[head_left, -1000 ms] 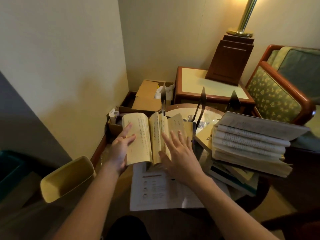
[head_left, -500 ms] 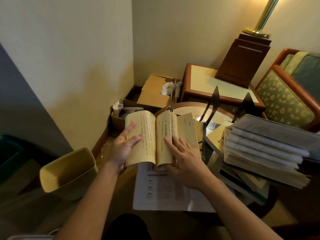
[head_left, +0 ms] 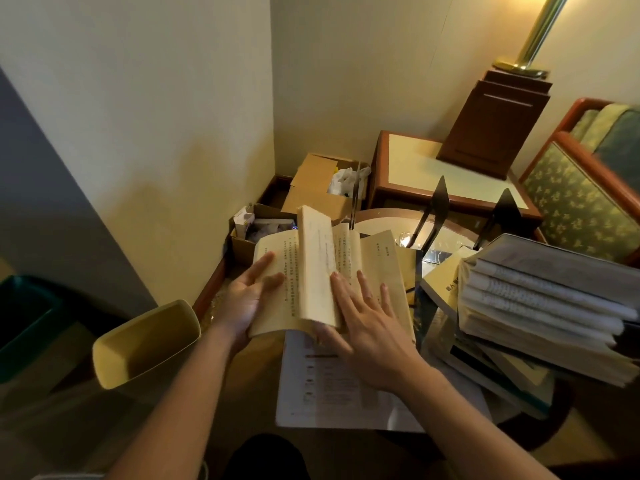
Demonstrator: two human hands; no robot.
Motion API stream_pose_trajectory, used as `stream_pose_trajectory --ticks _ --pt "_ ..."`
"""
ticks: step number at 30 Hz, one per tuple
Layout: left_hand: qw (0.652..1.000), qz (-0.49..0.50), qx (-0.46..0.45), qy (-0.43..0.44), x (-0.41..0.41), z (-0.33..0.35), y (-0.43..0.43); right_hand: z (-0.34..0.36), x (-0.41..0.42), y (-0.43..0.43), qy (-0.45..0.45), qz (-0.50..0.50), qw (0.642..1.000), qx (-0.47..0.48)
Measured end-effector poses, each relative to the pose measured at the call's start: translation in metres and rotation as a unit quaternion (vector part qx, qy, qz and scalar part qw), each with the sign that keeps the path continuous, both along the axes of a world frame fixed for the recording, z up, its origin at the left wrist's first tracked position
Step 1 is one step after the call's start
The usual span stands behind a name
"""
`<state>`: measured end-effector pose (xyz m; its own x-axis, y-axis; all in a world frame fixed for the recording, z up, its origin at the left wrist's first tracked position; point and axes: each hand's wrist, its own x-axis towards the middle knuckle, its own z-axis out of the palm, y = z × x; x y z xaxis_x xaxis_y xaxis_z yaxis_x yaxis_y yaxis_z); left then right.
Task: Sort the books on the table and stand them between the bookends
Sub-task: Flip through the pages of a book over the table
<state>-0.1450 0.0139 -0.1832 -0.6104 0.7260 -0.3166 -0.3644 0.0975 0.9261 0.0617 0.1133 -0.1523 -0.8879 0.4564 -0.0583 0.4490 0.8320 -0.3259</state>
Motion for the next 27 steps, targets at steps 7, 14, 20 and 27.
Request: stream_pose_trajectory --ticks 7,14,20,27 --pt "0.999 -0.021 -0.027 0.036 0.002 0.006 -0.006 0.012 -0.026 0.006 -0.020 0.038 0.999 0.016" --pt "0.998 -0.050 0.028 -0.030 0.004 0.008 -0.006 -0.010 -0.032 0.031 -0.098 -0.041 0.991 0.075" --pt "0.994 -0.083 0.052 0.056 0.005 0.032 0.000 -0.013 -0.028 0.029 -0.061 -0.068 0.992 0.086" --pt "0.987 -0.077 0.138 0.022 0.018 0.067 0.007 0.008 -0.016 0.035 0.009 -0.101 0.995 0.019"
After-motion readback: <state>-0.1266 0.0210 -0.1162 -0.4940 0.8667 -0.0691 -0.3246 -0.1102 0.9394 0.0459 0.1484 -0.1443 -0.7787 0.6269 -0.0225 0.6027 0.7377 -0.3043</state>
